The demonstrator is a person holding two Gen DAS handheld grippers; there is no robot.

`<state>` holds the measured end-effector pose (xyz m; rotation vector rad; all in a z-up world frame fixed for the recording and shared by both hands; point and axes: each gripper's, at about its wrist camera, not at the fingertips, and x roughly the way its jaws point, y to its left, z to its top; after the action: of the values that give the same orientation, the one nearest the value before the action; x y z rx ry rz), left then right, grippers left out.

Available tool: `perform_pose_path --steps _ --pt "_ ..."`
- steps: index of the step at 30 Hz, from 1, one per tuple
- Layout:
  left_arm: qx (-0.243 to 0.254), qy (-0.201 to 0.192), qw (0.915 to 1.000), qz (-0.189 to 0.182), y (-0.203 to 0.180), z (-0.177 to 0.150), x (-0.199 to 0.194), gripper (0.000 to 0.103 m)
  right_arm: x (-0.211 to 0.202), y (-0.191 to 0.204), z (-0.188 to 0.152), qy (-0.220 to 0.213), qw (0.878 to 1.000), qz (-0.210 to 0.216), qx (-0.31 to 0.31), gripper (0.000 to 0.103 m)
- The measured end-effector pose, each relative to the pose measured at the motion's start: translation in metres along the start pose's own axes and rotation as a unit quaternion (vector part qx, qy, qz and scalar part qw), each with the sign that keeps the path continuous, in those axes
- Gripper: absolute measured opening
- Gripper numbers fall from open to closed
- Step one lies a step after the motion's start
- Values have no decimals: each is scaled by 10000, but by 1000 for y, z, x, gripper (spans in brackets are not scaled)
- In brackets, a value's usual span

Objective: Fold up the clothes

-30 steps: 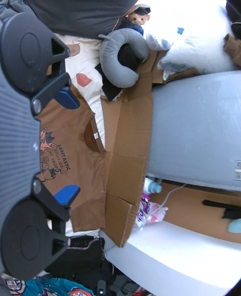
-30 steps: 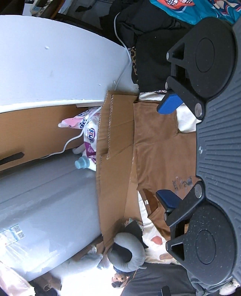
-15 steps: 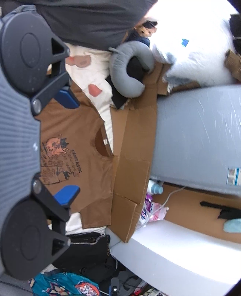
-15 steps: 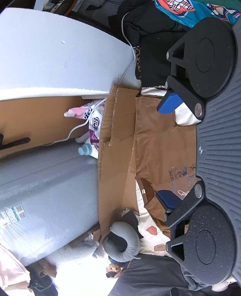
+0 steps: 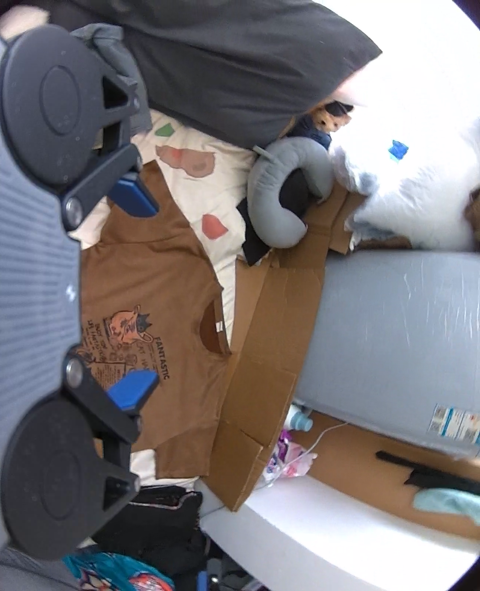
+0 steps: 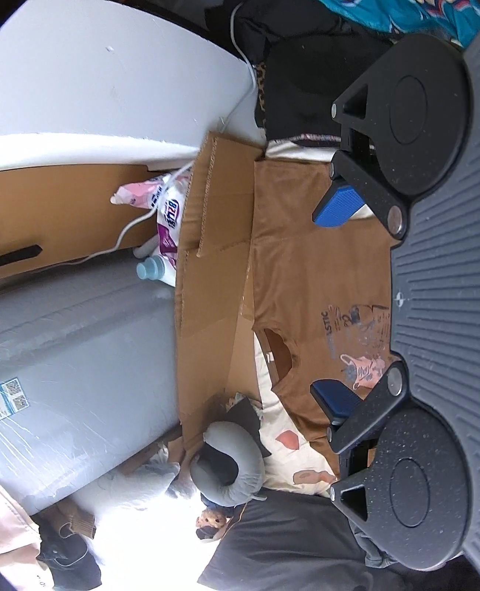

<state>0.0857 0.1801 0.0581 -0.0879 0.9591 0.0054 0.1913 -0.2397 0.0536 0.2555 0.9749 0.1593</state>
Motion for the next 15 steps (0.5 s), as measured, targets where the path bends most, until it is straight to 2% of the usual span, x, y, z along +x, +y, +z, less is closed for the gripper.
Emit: perform_pose_path --steps 8,15 --pt "0 44 9992 387 38 -26 23 92 43 16 -17 148 9996 176 135 94" --pt "-23 -42 9988 496 65 -47 51 90 80 28 -32 186 9991 371 116 94"
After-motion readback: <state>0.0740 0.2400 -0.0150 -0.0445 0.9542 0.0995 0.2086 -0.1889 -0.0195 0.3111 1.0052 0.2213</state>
